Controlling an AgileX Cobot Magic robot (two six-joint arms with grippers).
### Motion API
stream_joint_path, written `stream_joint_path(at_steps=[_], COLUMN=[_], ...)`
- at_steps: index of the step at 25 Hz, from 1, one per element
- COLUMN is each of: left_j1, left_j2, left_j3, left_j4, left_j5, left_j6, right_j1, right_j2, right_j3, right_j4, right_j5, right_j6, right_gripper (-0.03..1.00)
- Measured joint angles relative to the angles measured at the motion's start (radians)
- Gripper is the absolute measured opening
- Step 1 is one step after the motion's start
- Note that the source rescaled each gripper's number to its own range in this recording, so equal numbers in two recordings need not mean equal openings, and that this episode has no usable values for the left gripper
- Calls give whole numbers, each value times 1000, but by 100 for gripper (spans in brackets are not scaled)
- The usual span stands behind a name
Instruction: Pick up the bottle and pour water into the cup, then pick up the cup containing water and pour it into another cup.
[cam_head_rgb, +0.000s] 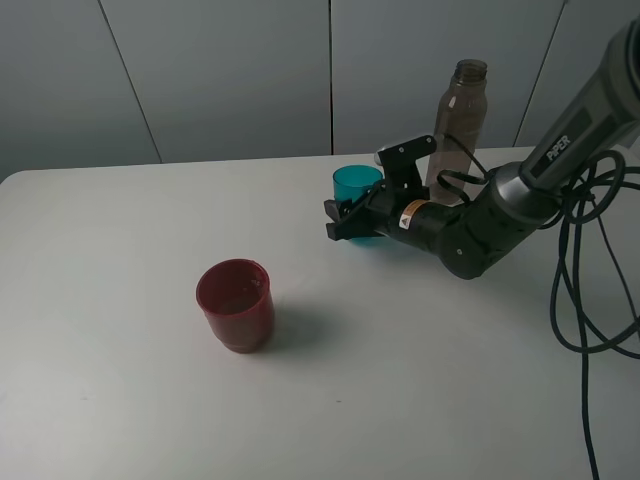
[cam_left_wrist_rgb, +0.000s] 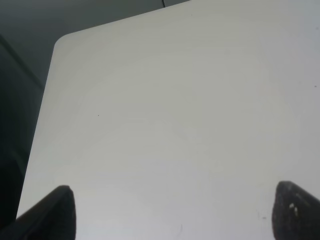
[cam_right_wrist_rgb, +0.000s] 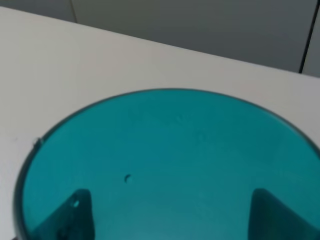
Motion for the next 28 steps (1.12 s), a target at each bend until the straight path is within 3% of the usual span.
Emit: stream_joint_path(at_steps=[8, 9, 10, 12, 13, 14, 28], left_j1=[0, 0, 0, 0, 0, 0, 0], left_j2=[0, 0, 0, 0, 0, 0, 0], left_j3=[0, 0, 0, 0, 0, 0, 0], left_j4=[0, 0, 0, 0, 0, 0, 0], left_j5=[0, 0, 0, 0, 0, 0, 0], left_j6=[0, 0, 0, 0, 0, 0, 0], right_j1=[0, 0, 0, 0, 0, 0, 0], right_j2=[0, 0, 0, 0, -5, -10, -223], right_j3=[0, 0, 0, 5, 12, 18, 319], right_j4=[-2, -2, -10, -28, -28, -28, 9], right_j5=[7, 7, 9, 13, 19, 21, 93], right_j6=[0, 0, 0, 2, 2, 2, -104], right_gripper=[4, 9, 25, 76, 90, 96, 100])
